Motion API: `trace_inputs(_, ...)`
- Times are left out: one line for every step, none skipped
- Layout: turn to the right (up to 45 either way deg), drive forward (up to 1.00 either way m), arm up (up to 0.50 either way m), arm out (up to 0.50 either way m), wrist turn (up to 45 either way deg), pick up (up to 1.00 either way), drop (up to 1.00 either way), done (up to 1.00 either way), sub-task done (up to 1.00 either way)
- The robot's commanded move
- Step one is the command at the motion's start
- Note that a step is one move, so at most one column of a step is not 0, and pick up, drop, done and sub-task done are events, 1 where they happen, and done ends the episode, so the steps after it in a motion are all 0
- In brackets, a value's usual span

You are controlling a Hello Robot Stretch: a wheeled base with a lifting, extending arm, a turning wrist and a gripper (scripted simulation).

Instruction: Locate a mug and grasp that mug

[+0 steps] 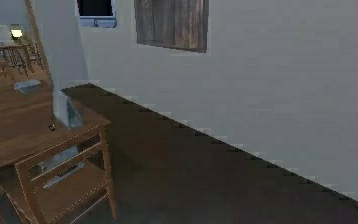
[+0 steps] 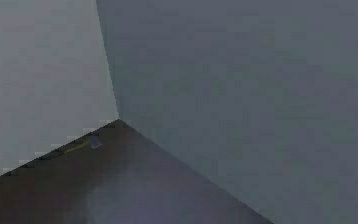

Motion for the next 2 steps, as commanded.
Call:
trace_inputs(0.0,0.50,0.00,0.00,0.0,0.00,0.00,0.00,0.00)
trace_inputs(6.0,0.00,0.00,0.00,0.0,0.00,0.00,0.00,0.00)
